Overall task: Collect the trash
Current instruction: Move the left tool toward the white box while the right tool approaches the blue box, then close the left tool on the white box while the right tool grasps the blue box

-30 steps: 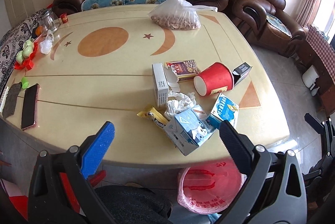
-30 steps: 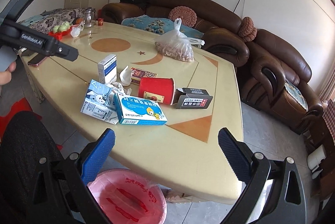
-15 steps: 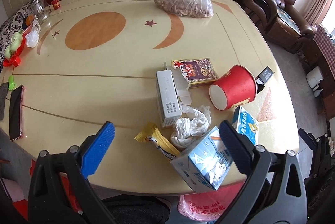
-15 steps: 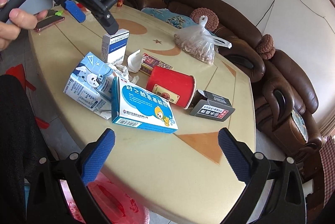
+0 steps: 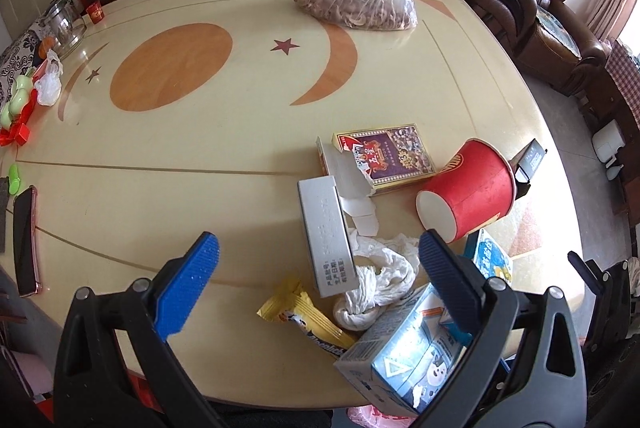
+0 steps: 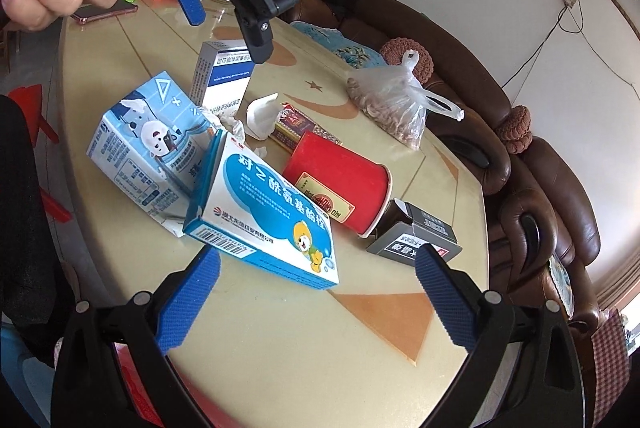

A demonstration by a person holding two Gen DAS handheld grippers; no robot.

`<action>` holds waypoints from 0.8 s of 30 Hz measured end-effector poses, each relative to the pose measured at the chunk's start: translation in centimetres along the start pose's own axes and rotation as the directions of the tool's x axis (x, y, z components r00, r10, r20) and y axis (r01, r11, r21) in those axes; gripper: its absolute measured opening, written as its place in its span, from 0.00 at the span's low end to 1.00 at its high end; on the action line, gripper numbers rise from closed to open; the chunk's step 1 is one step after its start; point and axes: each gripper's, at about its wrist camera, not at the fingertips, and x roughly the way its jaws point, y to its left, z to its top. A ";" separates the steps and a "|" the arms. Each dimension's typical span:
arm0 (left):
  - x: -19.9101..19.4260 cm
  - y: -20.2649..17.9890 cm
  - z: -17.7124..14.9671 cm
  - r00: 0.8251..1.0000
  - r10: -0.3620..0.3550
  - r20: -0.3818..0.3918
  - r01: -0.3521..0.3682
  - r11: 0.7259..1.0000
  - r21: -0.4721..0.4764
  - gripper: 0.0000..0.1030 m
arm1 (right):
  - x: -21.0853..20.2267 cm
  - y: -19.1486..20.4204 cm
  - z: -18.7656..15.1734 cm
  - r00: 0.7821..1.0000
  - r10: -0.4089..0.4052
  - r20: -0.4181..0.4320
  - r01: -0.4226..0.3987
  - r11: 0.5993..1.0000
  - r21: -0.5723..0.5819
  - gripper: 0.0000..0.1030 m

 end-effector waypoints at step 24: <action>3.0 -0.4 2.1 0.998 -0.027 -0.058 0.029 0.999 0.018 0.77 | 3.5 2.6 0.0 0.998 -0.044 0.049 0.054 0.976 -0.213 0.35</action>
